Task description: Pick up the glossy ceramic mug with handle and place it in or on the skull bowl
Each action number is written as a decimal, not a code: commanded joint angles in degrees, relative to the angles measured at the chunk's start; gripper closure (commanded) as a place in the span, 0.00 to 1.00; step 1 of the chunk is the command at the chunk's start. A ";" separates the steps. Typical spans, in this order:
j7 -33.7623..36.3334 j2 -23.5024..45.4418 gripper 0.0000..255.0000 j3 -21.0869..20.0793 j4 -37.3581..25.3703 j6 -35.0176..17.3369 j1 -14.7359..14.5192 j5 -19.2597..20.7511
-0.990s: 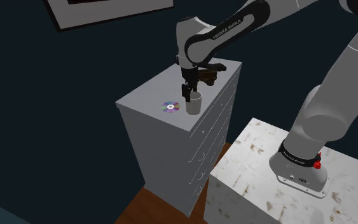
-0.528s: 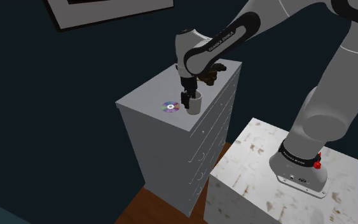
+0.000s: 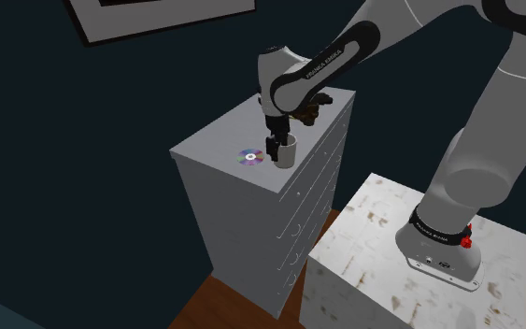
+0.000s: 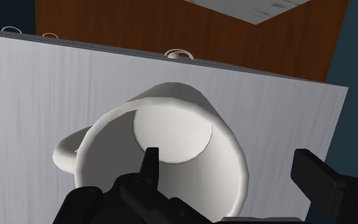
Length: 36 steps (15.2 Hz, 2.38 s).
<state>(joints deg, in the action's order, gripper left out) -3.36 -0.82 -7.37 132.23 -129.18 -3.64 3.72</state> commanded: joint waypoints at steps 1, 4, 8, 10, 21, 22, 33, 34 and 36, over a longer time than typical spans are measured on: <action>0.00 0.00 0.00 0.00 0.00 0.00 0.00 0.00; 0.00 0.00 1.00 0.00 0.00 0.00 0.00 0.00; 0.00 0.00 1.00 0.00 0.00 0.00 0.00 0.00; 0.00 0.00 1.00 0.00 0.00 0.00 0.00 0.00; -0.96 -4.12 1.00 0.05 -3.66 7.71 -0.04 -0.95; -1.04 -4.46 1.00 0.06 -4.10 8.49 -0.04 -1.02; -1.77 -7.42 1.00 0.18 -9.65 16.95 -0.07 -1.59; -1.83 -7.61 1.00 0.20 -10.23 17.72 -0.07 -1.63; -1.93 -7.96 1.00 0.22 -11.42 19.25 -0.06 -1.69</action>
<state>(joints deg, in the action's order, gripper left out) -5.23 -8.55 -7.17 121.31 -110.67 -3.71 2.07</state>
